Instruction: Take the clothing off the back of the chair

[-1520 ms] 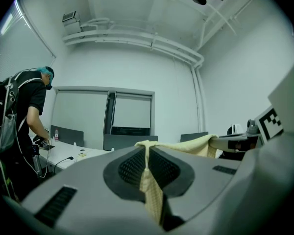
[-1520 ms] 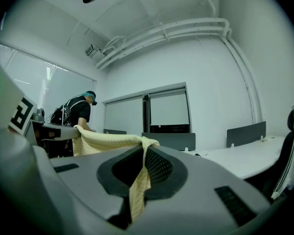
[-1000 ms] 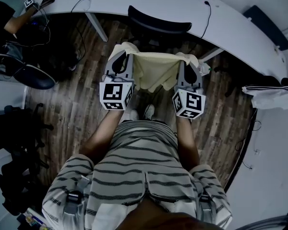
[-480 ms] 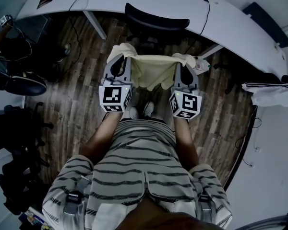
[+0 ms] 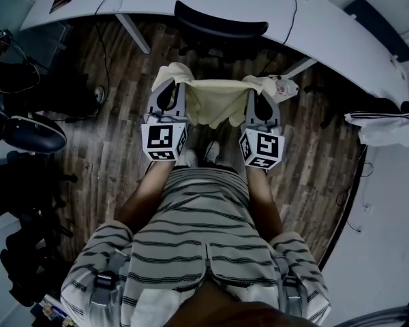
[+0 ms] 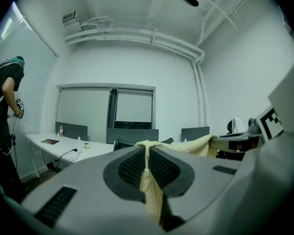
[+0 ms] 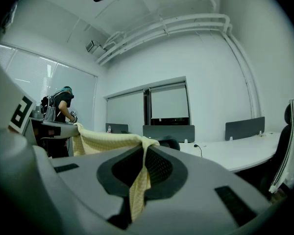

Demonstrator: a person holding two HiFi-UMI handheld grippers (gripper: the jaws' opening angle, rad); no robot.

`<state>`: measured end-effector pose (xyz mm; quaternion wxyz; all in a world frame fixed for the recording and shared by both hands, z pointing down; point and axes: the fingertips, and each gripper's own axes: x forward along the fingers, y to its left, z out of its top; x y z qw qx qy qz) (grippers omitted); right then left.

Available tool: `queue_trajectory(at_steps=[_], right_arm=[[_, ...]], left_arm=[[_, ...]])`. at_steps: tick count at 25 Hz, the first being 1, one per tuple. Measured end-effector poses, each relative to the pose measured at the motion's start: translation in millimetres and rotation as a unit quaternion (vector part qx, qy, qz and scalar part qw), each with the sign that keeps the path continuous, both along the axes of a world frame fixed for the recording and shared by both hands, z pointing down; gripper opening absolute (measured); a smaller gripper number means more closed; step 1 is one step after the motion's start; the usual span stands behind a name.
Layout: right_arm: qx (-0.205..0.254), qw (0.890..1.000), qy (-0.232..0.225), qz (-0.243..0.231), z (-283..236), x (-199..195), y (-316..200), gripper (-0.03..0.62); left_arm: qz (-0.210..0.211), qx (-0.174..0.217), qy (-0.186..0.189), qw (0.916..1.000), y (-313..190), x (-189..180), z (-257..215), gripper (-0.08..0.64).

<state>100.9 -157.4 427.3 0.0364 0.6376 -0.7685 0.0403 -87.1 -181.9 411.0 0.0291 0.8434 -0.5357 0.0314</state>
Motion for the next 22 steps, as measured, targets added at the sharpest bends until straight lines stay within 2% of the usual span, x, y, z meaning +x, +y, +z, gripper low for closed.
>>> queue_trajectory(at_steps=[22], right_arm=[[-0.012,1.0,-0.005,-0.004,18,2,8,0.023]], left_arm=[[-0.005,-0.005,-0.002,1.0,10,4,14,0.032]])
